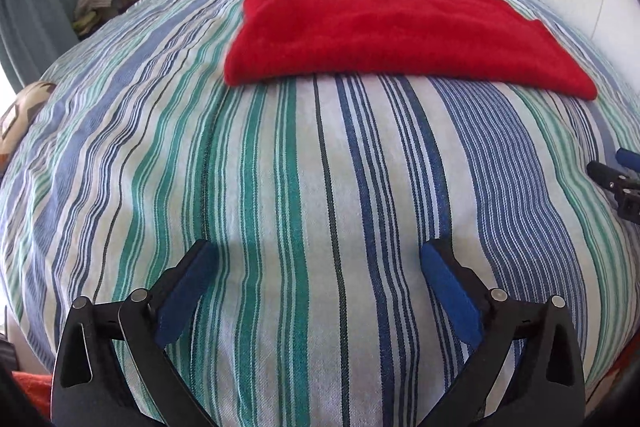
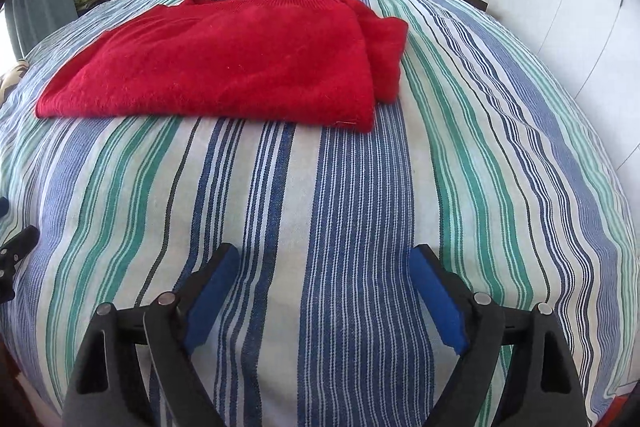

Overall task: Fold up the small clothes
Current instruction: 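Open both grippers and move them back from the folded sweater, then grasp the sweater edge with the right gripper and fold it over, then open the right gripper and release the folded sweater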

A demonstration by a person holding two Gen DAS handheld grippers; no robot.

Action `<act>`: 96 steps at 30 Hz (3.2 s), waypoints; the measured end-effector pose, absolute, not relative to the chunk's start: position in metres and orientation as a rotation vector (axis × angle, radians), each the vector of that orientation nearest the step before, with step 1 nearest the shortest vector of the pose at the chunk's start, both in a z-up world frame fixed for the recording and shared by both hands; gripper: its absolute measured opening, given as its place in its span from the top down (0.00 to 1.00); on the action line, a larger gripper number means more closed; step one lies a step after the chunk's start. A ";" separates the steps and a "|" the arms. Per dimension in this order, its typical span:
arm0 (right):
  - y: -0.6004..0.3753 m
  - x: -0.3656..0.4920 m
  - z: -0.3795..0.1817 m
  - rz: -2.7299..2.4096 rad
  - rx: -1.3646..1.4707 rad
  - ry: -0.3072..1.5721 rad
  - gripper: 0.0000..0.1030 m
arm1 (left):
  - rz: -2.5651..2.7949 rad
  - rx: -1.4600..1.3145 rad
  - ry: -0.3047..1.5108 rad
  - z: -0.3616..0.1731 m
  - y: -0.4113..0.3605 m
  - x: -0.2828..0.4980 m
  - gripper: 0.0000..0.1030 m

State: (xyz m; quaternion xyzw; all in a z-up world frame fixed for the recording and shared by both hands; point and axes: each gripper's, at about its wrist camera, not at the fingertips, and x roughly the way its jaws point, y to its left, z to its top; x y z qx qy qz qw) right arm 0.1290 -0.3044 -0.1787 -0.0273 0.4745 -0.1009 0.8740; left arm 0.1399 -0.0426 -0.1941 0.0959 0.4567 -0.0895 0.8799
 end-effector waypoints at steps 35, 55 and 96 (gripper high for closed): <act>-0.420 0.263 -0.153 0.000 0.776 0.888 0.87 | -0.120 -0.191 0.969 -0.150 0.052 0.158 0.02; -0.146 0.367 -0.129 0.572 0.738 1.070 0.47 | -0.089 -0.296 0.885 -0.130 0.095 0.162 0.02; -0.096 0.264 -0.111 0.590 -0.021 0.905 0.53 | -0.067 -0.342 0.928 -0.139 0.109 0.160 0.02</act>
